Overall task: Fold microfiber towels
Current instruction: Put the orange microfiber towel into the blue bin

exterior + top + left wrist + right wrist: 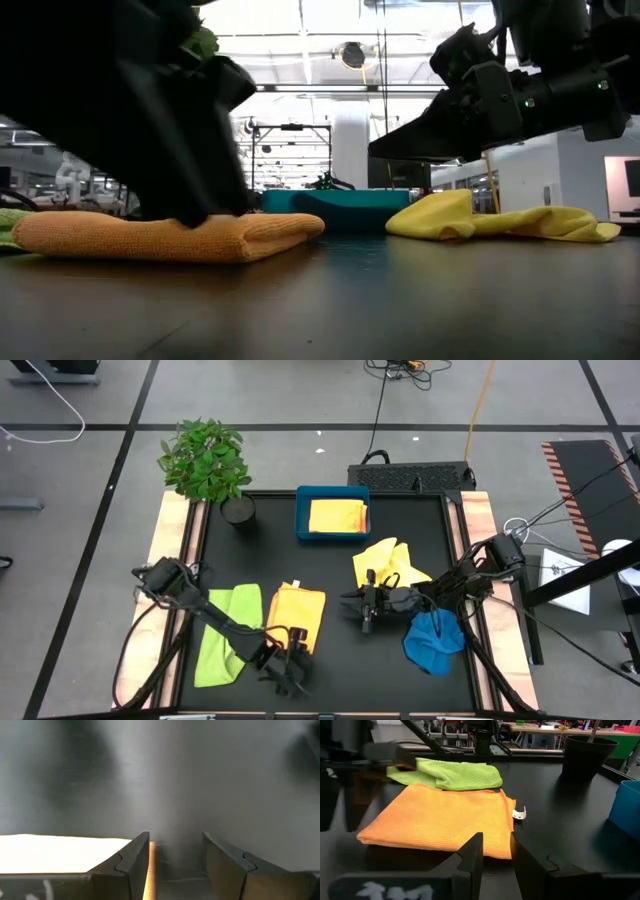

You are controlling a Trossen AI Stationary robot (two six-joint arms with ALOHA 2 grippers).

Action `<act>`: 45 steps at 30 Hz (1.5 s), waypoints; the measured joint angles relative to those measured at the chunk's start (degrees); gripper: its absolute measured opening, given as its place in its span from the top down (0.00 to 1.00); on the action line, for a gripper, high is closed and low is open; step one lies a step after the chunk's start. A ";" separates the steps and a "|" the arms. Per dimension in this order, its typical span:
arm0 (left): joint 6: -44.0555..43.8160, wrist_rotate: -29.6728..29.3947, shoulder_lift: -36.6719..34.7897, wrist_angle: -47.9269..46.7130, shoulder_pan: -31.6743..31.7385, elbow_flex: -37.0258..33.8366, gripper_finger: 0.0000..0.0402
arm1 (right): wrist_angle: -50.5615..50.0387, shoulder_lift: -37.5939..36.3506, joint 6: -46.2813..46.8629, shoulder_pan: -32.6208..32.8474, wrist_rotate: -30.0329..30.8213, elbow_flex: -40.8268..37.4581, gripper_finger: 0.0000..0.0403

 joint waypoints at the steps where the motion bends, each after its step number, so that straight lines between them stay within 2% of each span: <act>1: 0.13 -1.16 -0.04 -0.24 0.31 0.10 0.54 | 0.03 0.00 0.02 0.00 0.00 0.00 0.77; 6: 0.39 -4.28 -0.74 -0.34 1.01 0.52 0.45 | 0.03 0.00 0.40 0.09 -0.08 0.00 0.77; 11: -0.29 -1.90 0.04 -1.47 0.76 0.57 0.35 | -0.02 0.00 1.04 0.09 -0.11 0.00 0.77; 14: -0.55 -2.22 0.22 -1.50 -0.08 0.52 0.32 | 0.01 0.00 1.04 0.09 -0.11 0.00 0.77; 18: -1.29 -5.98 0.31 -3.44 -1.58 0.52 0.33 | 0.05 0.00 1.04 0.11 -0.11 0.00 0.77; 26: -6.43 -7.22 2.46 -8.81 -1.82 0.55 0.47 | 0.45 0.00 1.06 0.11 -0.08 0.00 0.77; 36: -2.96 -9.10 4.31 -8.90 -1.95 0.79 0.66 | 0.78 0.00 1.05 0.11 -0.13 0.00 0.77; 38: -1.66 -9.96 4.40 -8.90 -1.95 0.74 0.71 | 0.86 0.00 0.12 0.11 -1.95 0.00 0.77; 42: -0.50 -10.84 4.52 -8.94 -1.87 0.64 0.84 | 0.86 0.00 -4.56 0.46 -9.45 0.24 0.77; 45: -0.42 -11.04 4.25 -7.58 -1.57 0.45 0.96 | 0.24 0.00 -9.47 1.57 -10.60 0.86 0.77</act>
